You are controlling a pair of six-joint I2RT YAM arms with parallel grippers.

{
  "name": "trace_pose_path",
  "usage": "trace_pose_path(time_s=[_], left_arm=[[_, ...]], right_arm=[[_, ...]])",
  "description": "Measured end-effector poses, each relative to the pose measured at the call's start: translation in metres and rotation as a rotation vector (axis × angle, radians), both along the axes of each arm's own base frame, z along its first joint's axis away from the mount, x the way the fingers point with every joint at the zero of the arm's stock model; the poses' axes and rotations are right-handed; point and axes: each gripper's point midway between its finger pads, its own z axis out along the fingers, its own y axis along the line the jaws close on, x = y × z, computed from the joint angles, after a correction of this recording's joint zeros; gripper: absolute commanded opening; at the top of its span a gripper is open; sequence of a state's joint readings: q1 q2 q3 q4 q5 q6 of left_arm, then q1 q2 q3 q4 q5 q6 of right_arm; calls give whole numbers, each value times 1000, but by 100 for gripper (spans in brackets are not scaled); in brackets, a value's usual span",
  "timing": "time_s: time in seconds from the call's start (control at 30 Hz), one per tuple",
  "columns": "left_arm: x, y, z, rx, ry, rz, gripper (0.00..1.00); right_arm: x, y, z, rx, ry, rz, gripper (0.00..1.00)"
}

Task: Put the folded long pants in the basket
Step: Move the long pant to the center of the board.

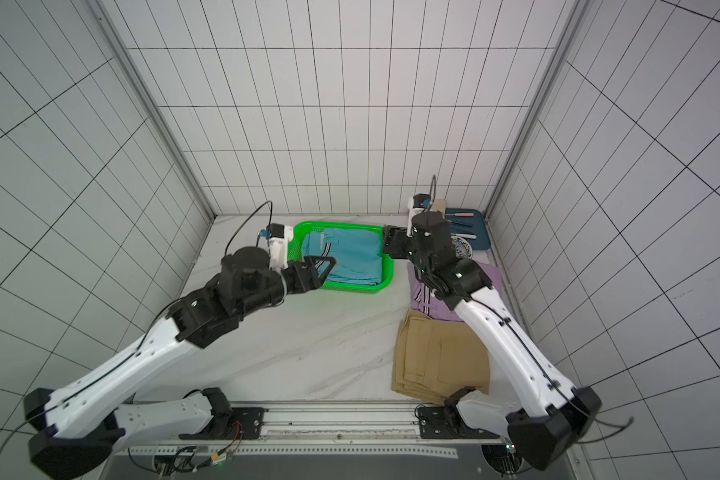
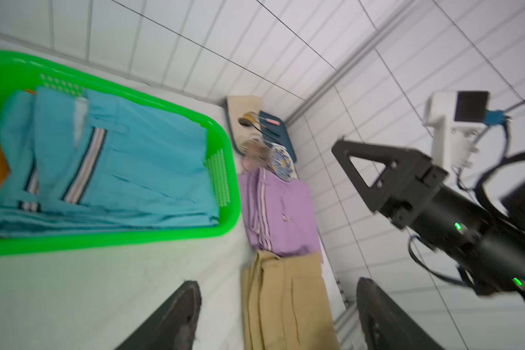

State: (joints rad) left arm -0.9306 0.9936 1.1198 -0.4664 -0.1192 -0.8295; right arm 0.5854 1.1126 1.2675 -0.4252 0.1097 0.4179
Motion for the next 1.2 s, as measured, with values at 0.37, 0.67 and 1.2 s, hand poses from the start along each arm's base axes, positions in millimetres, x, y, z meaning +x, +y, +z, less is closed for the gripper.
trace_pose_path(time_s=[0.37, 0.67, 1.2], left_arm=[[-78, -62, -240, 369, 294, -104, 91], [-79, -108, -314, 391, 396, -136, 87], [-75, -213, -316, 220, 463, -278, 39]], right_arm=[[-51, -52, 0, 88, -26, -61, 98], [-52, -73, 8, 108, -52, -120, 100], [-35, -73, -14, 133, 52, -110, 99]])
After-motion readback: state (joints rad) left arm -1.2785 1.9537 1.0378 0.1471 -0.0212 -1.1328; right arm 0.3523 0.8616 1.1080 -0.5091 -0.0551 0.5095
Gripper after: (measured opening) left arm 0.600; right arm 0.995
